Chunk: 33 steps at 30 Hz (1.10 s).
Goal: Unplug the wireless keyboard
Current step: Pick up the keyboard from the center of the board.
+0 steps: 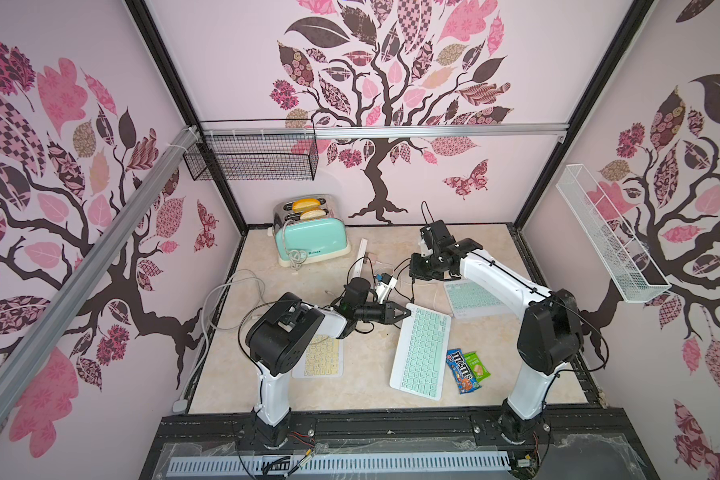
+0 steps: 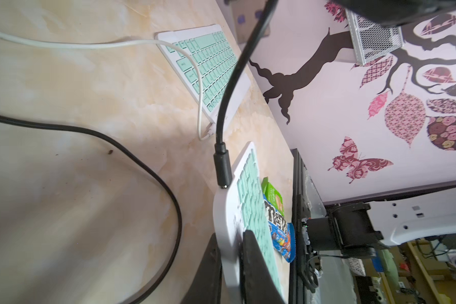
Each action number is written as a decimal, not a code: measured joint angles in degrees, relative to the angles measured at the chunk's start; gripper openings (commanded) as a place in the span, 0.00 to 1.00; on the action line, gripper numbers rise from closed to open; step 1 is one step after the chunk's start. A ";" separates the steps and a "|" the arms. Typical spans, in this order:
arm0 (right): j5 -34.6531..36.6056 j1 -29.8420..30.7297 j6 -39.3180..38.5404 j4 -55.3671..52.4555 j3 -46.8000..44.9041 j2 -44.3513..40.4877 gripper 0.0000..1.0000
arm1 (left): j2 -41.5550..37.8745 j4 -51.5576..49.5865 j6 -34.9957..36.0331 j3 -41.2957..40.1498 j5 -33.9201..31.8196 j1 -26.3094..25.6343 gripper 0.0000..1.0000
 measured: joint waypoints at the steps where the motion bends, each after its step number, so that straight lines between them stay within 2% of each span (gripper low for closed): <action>1: 0.02 0.00 -0.17 0.11 0.26 0.00 0.00 | 0.00 0.87 -1.03 0.00 0.57 0.00 0.00; 7: 0.02 -0.02 -0.94 0.20 0.85 -0.02 0.00 | -0.04 4.00 -3.82 -0.68 1.88 -0.02 0.00; 8: 0.00 -0.04 -1.07 0.17 0.85 -0.02 0.14 | -0.11 4.02 -3.93 -0.79 1.84 0.00 0.00; 9: -0.13 -0.17 -1.09 0.17 0.85 -0.04 0.39 | -0.28 3.76 -3.93 -0.90 1.75 0.04 0.00; 10: -0.44 -0.52 -1.53 0.15 0.85 -0.07 0.55 | -0.66 3.28 -3.91 -1.01 1.62 0.04 0.00; 12: -1.70 -1.25 -2.64 0.13 0.68 -0.39 0.69 | -1.88 1.40 -3.65 -1.07 1.31 0.02 0.00; 16: -5.40 -4.72 -5.38 1.70 -4.39 -5.27 0.83 | -5.86 -3.87 -1.53 -1.14 0.74 0.09 0.00; 19: -11.58 -9.62 -5.92 6.69 -12.22 -11.47 0.86 | -9.75 -8.76 0.76 -1.14 0.55 0.72 0.00; 23: -26.01 -15.52 -6.12 18.91 -22.34 -16.76 0.86 | -14.75 -16.85 4.42 -0.94 0.55 2.67 0.00; 28: -46.21 -15.26 -8.28 32.48 -26.95 -15.15 0.82 | -21.16 -28.92 9.99 0.96 1.73 5.97 0.00; 33: -57.33 -13.40 -9.81 39.50 -26.93 -12.09 0.81 | -24.70 -41.44 18.56 6.97 3.58 8.17 0.00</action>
